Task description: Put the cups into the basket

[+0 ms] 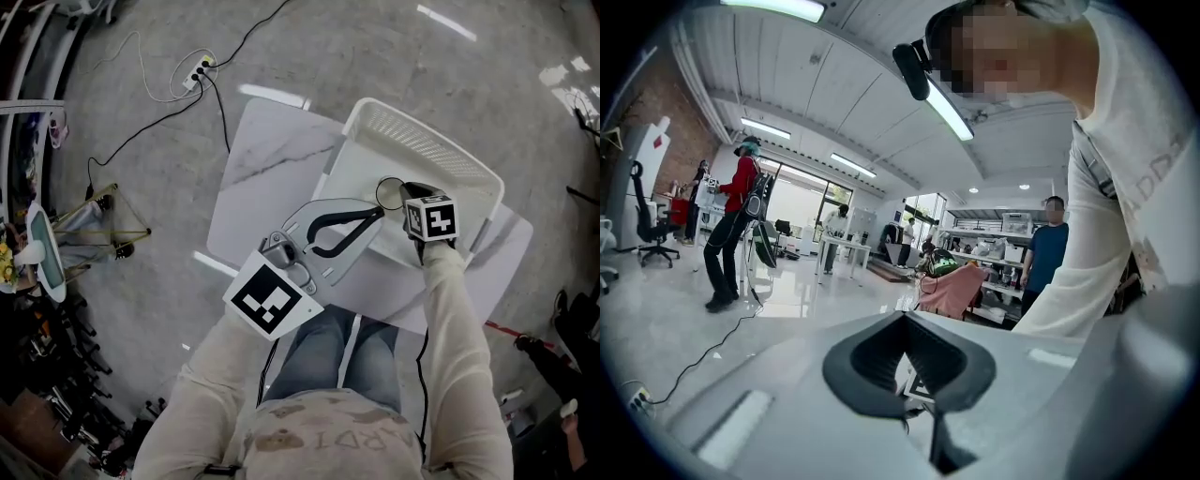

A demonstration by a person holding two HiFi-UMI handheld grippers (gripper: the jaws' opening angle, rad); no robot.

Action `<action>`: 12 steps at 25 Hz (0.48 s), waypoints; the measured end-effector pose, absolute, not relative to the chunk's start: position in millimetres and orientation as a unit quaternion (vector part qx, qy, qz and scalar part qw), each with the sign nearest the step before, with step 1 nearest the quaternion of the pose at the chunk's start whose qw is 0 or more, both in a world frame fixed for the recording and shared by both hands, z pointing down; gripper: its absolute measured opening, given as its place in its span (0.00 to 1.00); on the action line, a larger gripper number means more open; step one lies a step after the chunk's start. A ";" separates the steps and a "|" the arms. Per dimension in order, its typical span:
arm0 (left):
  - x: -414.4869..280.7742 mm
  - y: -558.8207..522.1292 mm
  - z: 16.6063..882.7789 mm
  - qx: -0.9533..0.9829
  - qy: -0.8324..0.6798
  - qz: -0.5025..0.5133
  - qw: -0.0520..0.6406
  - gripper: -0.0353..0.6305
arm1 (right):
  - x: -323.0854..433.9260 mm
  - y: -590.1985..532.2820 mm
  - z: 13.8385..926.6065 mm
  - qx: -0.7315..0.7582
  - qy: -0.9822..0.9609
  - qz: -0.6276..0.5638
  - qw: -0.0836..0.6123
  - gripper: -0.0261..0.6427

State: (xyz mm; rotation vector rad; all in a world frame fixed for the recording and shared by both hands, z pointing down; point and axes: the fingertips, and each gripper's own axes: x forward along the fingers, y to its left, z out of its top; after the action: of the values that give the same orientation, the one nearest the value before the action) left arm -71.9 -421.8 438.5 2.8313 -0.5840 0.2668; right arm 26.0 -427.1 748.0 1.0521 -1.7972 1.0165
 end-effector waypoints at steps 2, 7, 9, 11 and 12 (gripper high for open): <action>-68.7 -421.3 442.7 0.968 -0.201 0.094 0.119 0.05 | 30.1 -426.8 751.0 0.414 -0.713 0.404 0.395 0.12; -64.7 -415.9 441.5 0.968 -0.201 0.091 0.122 0.05 | 34.0 -429.4 741.1 0.426 -0.719 0.404 0.372 0.12; -65.8 -416.3 437.5 0.968 -0.201 0.088 0.120 0.05 | 32.5 -431.9 731.3 0.427 -0.723 0.399 0.369 0.10; -61.8 -415.7 432.3 0.969 -0.202 0.084 0.116 0.05 | 35.2 -432.1 718.8 0.428 -0.729 0.394 0.360 0.07; -59.4 -414.6 430.0 0.969 -0.203 0.081 0.113 0.05 | 36.1 -431.4 711.7 0.428 -0.733 0.393 0.353 0.08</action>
State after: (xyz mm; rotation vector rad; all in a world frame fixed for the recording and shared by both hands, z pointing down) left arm -59.4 -414.6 430.0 2.8431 -0.5965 0.2378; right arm 36.1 -431.4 711.7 1.1082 -1.8973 1.0157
